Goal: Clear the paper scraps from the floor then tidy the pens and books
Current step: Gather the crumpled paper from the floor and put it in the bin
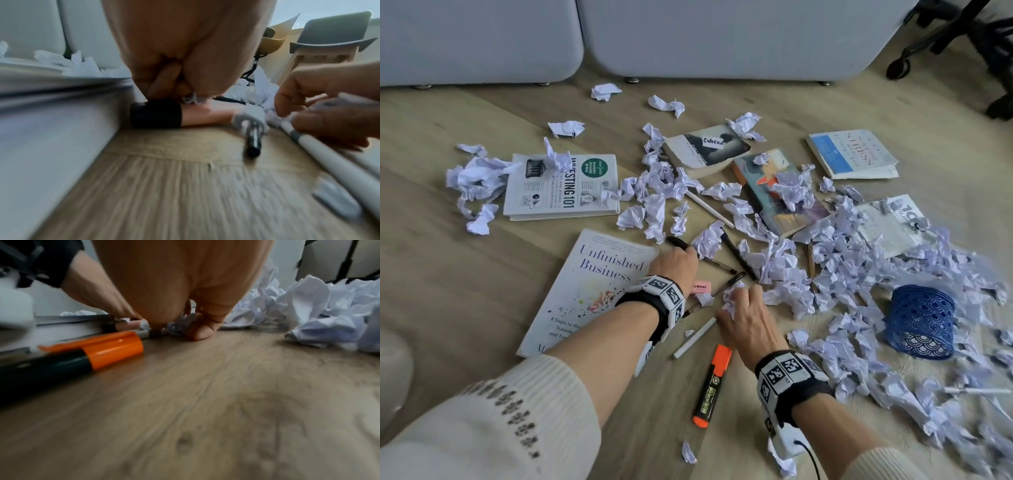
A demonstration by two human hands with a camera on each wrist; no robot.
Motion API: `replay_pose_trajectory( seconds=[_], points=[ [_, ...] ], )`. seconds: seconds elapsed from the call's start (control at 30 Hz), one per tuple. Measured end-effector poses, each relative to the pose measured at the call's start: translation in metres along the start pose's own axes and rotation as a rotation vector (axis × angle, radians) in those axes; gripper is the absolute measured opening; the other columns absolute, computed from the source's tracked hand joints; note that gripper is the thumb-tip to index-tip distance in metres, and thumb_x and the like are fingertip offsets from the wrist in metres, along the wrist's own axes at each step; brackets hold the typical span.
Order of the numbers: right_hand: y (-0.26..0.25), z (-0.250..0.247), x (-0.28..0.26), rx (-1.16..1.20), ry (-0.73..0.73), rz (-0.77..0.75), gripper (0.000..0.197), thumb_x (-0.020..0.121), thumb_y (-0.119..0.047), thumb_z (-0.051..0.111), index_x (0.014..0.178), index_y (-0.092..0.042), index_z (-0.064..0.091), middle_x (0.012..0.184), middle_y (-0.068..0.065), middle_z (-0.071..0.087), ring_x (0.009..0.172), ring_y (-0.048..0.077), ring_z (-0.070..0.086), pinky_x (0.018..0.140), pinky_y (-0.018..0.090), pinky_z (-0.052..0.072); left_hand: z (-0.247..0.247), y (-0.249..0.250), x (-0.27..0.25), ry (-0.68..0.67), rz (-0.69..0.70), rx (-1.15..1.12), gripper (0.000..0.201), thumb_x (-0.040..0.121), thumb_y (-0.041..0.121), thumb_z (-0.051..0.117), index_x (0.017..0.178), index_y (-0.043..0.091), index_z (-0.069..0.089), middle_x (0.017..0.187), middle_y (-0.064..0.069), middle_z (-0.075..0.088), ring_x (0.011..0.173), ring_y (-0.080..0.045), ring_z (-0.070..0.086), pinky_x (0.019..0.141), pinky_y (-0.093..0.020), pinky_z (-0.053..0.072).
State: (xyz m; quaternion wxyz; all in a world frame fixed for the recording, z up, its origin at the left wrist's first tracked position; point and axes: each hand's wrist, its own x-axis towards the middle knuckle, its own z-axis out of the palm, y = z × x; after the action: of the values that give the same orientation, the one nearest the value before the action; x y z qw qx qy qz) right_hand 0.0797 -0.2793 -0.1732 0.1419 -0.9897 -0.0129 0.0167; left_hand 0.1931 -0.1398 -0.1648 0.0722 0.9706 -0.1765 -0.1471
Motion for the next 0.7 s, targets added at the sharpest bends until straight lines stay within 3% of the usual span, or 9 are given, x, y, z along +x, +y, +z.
replay_pose_trajectory(
  seconds=[0.07,0.17,0.23,0.33,0.4,0.47,0.6,0.7],
  points=[
    [0.004,0.003,0.002,-0.127,-0.011,-0.043,0.026,0.095,-0.025,0.036,0.100,-0.007,0.055,0.110,0.010,0.044,0.095,0.027,0.048,0.072,0.032,0.053,-0.004,-0.006,-0.001,0.064,-0.003,-0.138,0.017,0.099,0.014,0.043,0.110,0.004,0.052,0.102,-0.013,0.064,0.087,-0.029,0.061,0.069,-0.036,0.048],
    [0.008,0.002,0.007,-0.087,0.031,0.002,0.011,0.095,-0.017,0.047,0.103,-0.011,0.052,0.121,0.008,0.046,0.092,0.022,0.048,0.078,0.033,0.052,-0.008,-0.007,-0.013,0.195,0.017,-0.338,0.017,0.100,0.019,0.045,0.105,0.005,0.050,0.090,-0.008,0.056,0.077,-0.024,0.053,0.065,-0.032,0.041],
    [0.007,0.001,0.010,-0.095,0.046,-0.029,0.006,0.093,-0.011,0.052,0.098,-0.011,0.052,0.109,0.005,0.049,0.084,0.020,0.047,0.078,0.032,0.048,-0.007,-0.004,-0.027,0.211,0.063,-0.397,0.004,0.099,0.013,0.044,0.098,0.009,0.044,0.090,-0.010,0.055,0.076,-0.028,0.056,0.063,-0.036,0.044],
    [0.005,-0.001,0.016,-0.045,0.039,0.020,0.012,0.089,0.000,0.048,0.093,-0.011,0.045,0.091,0.003,0.041,0.073,0.018,0.039,0.070,0.030,0.043,0.005,-0.001,-0.042,0.153,0.134,-0.384,0.008,0.095,0.005,0.041,0.094,0.012,0.038,0.093,-0.010,0.056,0.077,-0.031,0.059,0.064,-0.041,0.048],
    [0.003,-0.004,0.018,0.023,0.003,0.076,0.019,0.092,-0.003,0.037,0.110,-0.008,0.044,0.096,0.006,0.040,0.074,0.019,0.040,0.072,0.032,0.044,0.013,0.001,-0.049,0.098,0.222,-0.358,0.006,0.097,0.013,0.045,0.103,0.012,0.044,0.100,-0.010,0.059,0.085,-0.030,0.060,0.068,-0.040,0.049],
    [0.003,-0.007,0.018,0.068,-0.013,0.092,0.029,0.095,-0.005,0.039,0.123,-0.008,0.042,0.101,0.007,0.039,0.074,0.020,0.044,0.069,0.029,0.041,0.020,0.002,-0.052,0.062,0.283,-0.243,0.016,0.099,0.023,0.046,0.111,0.013,0.047,0.107,-0.010,0.058,0.090,-0.028,0.060,0.062,-0.033,0.045],
    [0.008,-0.016,0.010,0.157,0.125,0.171,0.012,0.096,-0.017,0.046,0.100,-0.010,0.056,0.094,0.003,0.040,0.069,0.018,0.044,0.064,0.025,0.031,0.027,-0.003,-0.052,0.082,0.248,-0.167,0.022,0.100,0.018,0.046,0.122,0.015,0.047,0.114,-0.009,0.055,0.085,-0.025,0.062,0.057,-0.028,0.040],
    [0.017,-0.022,0.005,0.218,0.263,0.336,0.018,0.093,-0.018,0.043,0.082,-0.010,0.055,0.090,0.004,0.044,0.067,0.014,0.041,0.059,0.024,0.029,0.019,-0.006,-0.053,0.156,0.206,-0.235,0.018,0.102,0.023,0.040,0.110,0.010,0.049,0.102,-0.009,0.057,0.076,-0.025,0.061,0.057,-0.028,0.038]
  ],
)
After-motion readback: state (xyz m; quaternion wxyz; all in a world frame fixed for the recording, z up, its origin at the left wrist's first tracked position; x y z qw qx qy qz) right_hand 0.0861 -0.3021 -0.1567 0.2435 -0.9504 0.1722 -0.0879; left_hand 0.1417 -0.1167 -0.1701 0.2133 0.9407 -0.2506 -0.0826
